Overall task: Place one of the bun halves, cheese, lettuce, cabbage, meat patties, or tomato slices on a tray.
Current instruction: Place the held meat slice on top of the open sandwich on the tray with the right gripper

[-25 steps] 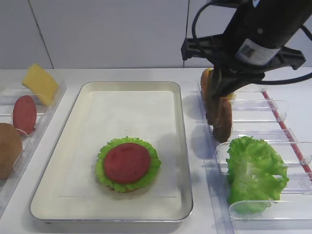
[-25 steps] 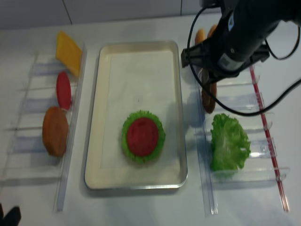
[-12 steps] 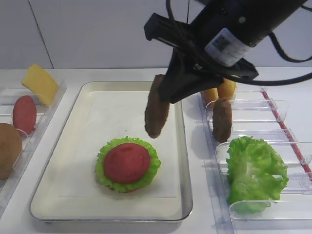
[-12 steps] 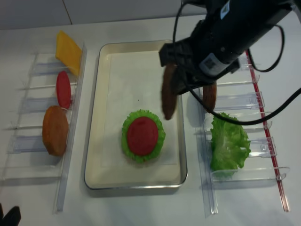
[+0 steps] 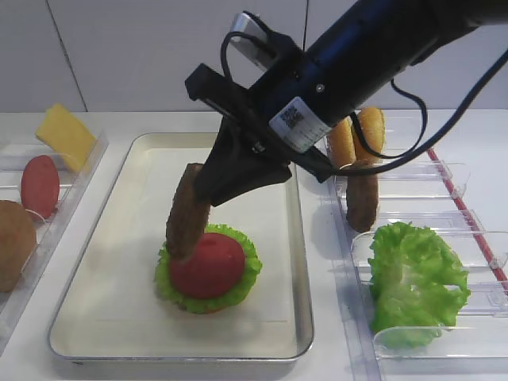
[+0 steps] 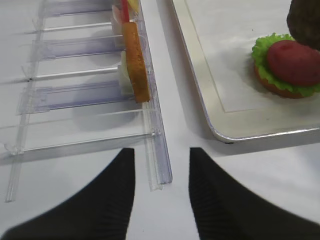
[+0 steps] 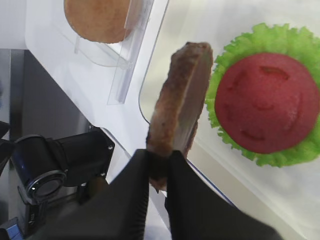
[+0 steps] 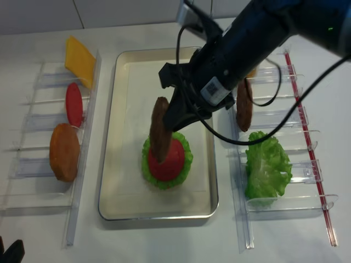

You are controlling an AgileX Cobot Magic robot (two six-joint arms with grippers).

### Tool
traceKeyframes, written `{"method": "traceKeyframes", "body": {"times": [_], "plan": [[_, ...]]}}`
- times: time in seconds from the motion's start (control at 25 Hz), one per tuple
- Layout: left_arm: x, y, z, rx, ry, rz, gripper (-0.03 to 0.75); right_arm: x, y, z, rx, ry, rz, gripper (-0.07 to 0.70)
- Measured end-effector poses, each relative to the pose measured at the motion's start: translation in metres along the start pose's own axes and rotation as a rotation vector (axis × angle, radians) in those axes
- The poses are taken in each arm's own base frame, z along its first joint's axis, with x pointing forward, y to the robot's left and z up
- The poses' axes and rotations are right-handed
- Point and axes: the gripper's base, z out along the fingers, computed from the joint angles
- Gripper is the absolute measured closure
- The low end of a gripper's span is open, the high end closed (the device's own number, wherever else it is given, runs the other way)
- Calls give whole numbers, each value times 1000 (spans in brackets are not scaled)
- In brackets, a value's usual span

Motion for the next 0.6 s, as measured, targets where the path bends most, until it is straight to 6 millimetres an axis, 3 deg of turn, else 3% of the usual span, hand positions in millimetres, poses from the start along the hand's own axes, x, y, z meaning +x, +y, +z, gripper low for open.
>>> {"method": "traceKeyframes", "body": {"times": [0.32,0.6], "plan": [[0,0,0,0,0,0,454,-8,-25,30,-37,78,20,502],[0,0,0,0,0,0,454,-11,-30,36,-33,74,15,502]]}}
